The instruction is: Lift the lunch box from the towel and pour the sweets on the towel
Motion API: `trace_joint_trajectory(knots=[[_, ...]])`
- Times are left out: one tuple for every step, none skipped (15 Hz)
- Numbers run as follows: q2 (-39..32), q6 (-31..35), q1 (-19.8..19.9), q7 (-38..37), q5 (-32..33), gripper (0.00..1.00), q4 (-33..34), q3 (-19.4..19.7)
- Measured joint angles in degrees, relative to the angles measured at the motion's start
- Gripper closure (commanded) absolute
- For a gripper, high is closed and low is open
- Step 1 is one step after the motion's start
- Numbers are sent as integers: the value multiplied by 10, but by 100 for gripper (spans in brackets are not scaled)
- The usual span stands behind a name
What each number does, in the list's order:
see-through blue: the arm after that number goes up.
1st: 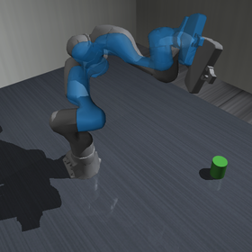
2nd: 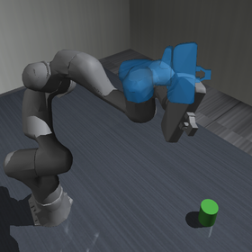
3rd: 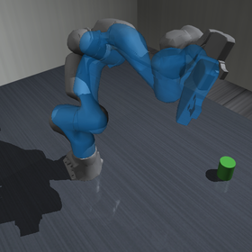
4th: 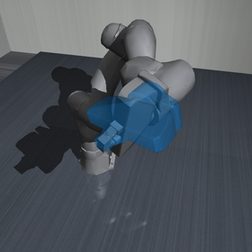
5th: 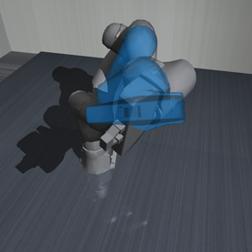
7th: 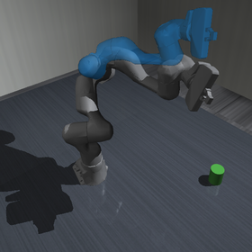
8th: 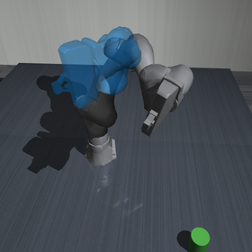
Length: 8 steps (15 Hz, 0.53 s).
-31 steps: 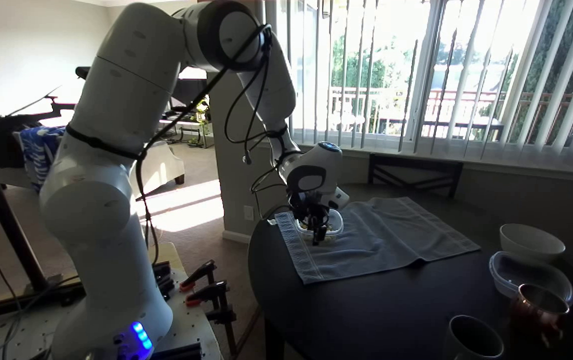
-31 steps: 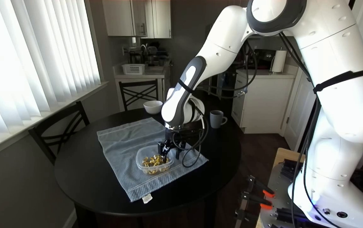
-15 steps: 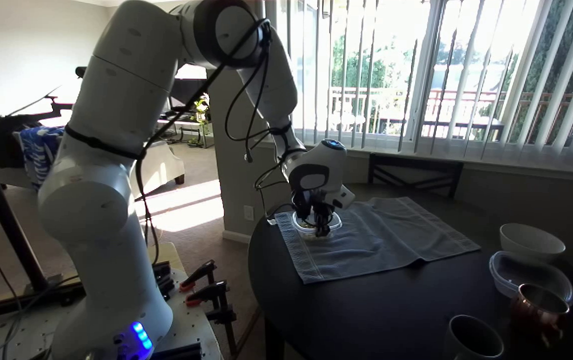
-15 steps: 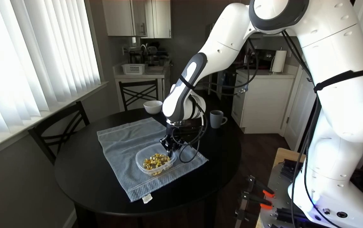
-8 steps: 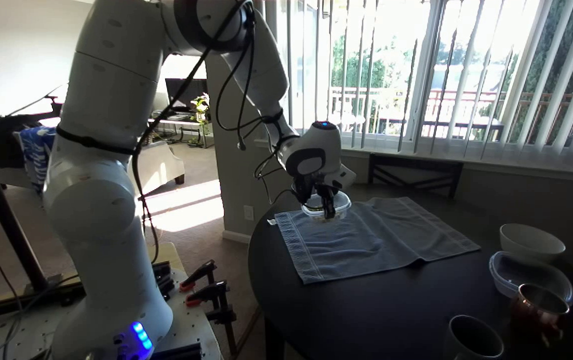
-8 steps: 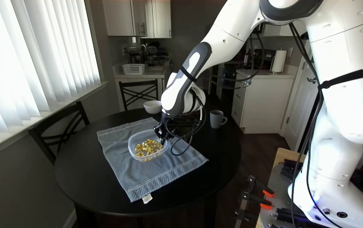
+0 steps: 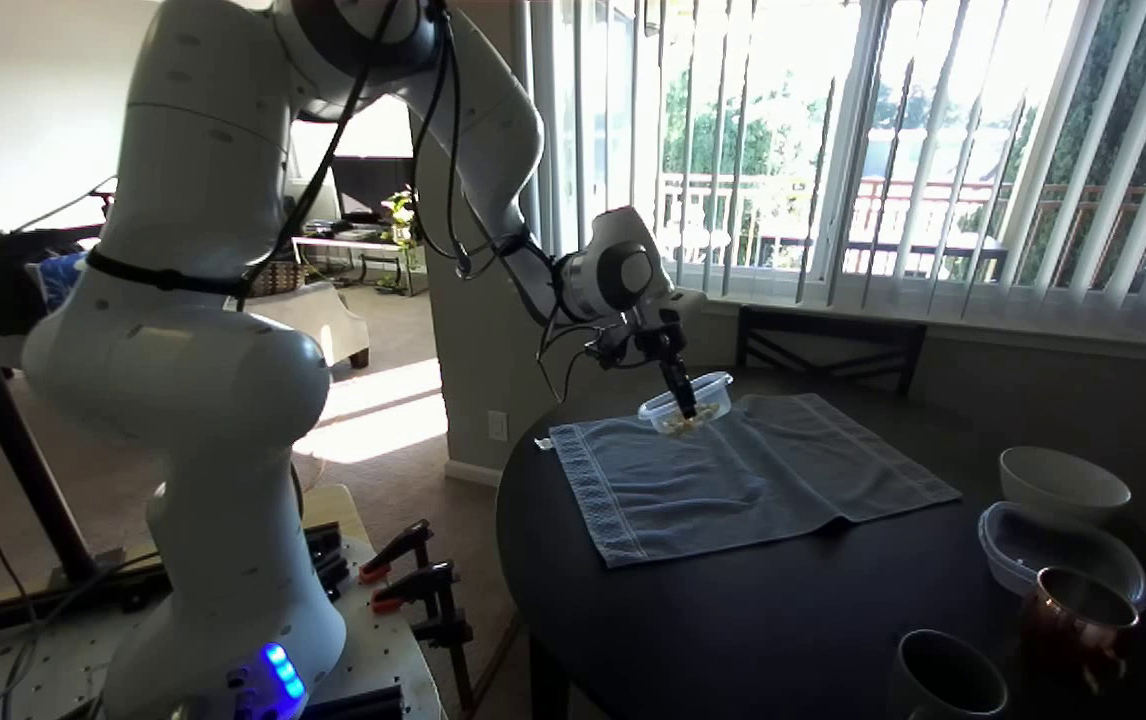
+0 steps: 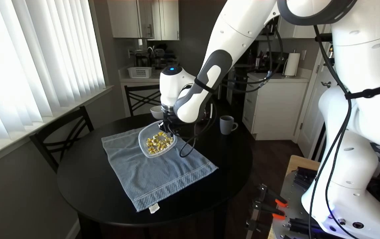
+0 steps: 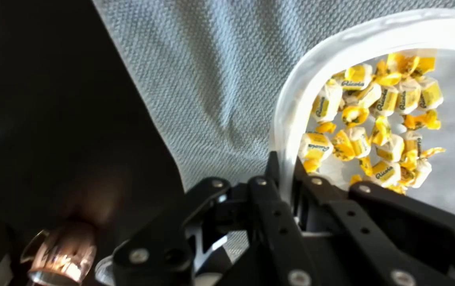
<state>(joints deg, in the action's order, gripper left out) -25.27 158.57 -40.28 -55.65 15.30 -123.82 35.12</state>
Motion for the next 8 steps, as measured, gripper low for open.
trace_joint_trajectory(knots=[[-5, -30, -40, -38, 33, 99, 11, 33], [-7, -64, -68, -77, 71, 99, 23, 52], [-8, -101, -84, -113, 109, 99, 34, 56], [-8, -144, -95, -144, 144, 99, 47, 55], [-8, -189, -98, -166, 175, 99, 60, 48], [-8, -234, -97, -183, 203, 99, 72, 36], [-9, -280, -91, -195, 228, 99, 84, 19], [-9, -322, -79, -203, 250, 99, 95, -3]])
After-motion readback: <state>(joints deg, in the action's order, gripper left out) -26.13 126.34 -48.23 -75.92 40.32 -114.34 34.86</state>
